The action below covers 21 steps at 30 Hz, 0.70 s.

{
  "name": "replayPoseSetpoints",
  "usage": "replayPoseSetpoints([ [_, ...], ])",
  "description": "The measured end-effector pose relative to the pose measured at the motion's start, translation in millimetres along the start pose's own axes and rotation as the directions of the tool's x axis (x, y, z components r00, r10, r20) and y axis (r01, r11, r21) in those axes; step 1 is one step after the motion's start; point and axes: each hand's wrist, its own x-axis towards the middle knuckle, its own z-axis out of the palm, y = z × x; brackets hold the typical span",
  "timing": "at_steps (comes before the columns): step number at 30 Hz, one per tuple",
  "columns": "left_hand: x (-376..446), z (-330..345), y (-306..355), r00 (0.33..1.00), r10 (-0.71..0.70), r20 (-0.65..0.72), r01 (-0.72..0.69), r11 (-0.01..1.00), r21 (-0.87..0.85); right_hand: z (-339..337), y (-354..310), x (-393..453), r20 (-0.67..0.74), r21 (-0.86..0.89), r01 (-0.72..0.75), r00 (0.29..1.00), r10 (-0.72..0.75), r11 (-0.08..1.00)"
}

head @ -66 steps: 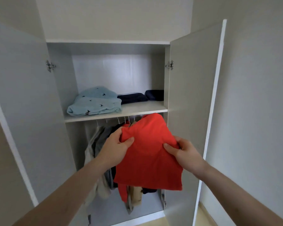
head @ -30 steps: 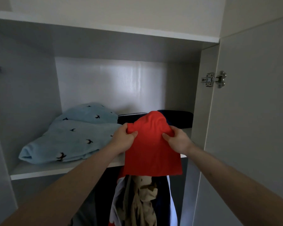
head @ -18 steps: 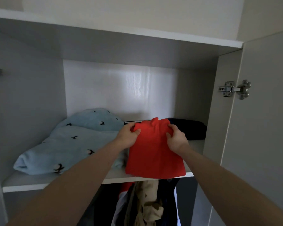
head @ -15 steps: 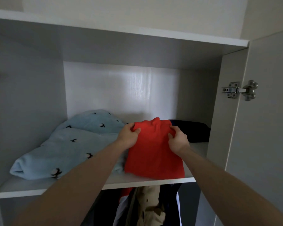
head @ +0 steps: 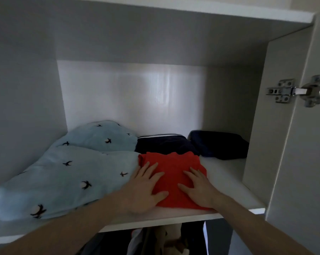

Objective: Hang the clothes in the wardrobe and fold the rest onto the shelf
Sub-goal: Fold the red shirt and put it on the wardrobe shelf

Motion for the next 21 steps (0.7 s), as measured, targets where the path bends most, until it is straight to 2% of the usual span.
replayPoseSetpoints([
  [4,10,13,-3,0.996,-0.067,0.063,0.063,0.995,0.073,3,8,17,-0.002,0.033,0.009,1.000,-0.009,0.999],
  [8,32,24,4,0.980,-0.155,0.123,0.147,0.986,0.073,5,14,35,-0.035,0.045,0.016,0.999,-0.015,0.999],
  [10,37,28,8,0.974,-0.190,0.127,0.185,0.982,0.048,6,14,37,-0.048,-0.046,0.013,0.999,-0.016,0.999],
  [12,42,28,10,0.966,-0.209,0.153,0.209,0.978,0.020,3,8,35,-0.058,-0.212,-0.020,0.998,0.008,0.977],
  [15,42,29,17,0.963,-0.230,0.140,0.231,0.973,0.005,-2,-9,18,-0.200,-0.399,-0.037,0.979,-0.047,0.916],
  [18,28,35,27,0.974,-0.222,0.038,0.223,0.975,-0.023,10,-22,-16,-0.352,-0.317,0.043,0.922,-0.160,0.947],
  [20,11,40,32,0.986,-0.169,0.006,0.169,0.985,-0.043,23,-21,-38,-0.347,-0.184,0.053,0.931,-0.115,0.982],
  [21,2,43,32,0.992,-0.129,0.005,0.130,0.991,-0.045,27,-19,-47,-0.296,-0.144,0.033,0.952,-0.075,0.989],
])
